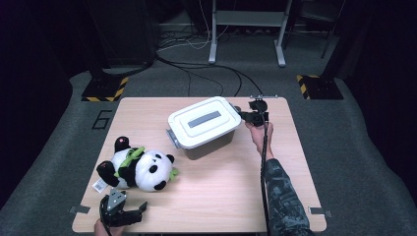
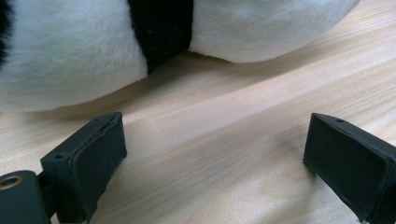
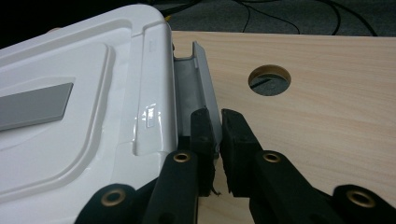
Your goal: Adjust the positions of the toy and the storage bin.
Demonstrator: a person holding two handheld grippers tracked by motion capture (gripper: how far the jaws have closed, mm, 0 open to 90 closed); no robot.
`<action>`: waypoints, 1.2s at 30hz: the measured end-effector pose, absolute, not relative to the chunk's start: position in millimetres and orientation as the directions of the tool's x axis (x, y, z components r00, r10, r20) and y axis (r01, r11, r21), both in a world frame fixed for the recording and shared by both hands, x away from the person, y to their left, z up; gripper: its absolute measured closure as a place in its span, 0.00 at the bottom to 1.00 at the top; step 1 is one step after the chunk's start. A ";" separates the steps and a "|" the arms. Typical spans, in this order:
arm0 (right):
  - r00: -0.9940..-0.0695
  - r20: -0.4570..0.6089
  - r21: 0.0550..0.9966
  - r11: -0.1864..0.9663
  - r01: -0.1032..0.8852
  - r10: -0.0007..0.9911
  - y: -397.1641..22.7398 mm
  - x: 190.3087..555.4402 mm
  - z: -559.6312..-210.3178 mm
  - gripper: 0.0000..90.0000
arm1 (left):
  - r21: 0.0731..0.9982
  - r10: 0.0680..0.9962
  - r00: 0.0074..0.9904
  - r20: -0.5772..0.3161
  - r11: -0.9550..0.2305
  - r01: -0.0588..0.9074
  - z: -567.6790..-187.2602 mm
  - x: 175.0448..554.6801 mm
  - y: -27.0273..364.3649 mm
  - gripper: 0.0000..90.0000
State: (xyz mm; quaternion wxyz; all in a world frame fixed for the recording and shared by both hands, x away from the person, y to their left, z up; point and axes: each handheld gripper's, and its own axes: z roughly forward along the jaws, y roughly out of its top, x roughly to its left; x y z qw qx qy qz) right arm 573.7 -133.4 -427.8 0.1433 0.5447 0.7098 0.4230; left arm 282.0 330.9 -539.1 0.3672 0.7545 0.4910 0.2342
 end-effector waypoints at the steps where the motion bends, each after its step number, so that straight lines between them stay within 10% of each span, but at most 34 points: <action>1: -0.364 0.254 0.758 0.049 0.651 0.896 -133.8 572.9 -427.8 0.93 | 0.784 0.913 0.408 -0.007 -0.248 0.569 -539.1 282.0 330.9 0.06; 36: -0.250 0.279 0.763 -0.056 0.643 0.927 -181.7 482.1 -426.8 0.95 | 0.784 0.914 0.406 -0.007 -0.247 0.569 -539.1 282.2 330.8 0.06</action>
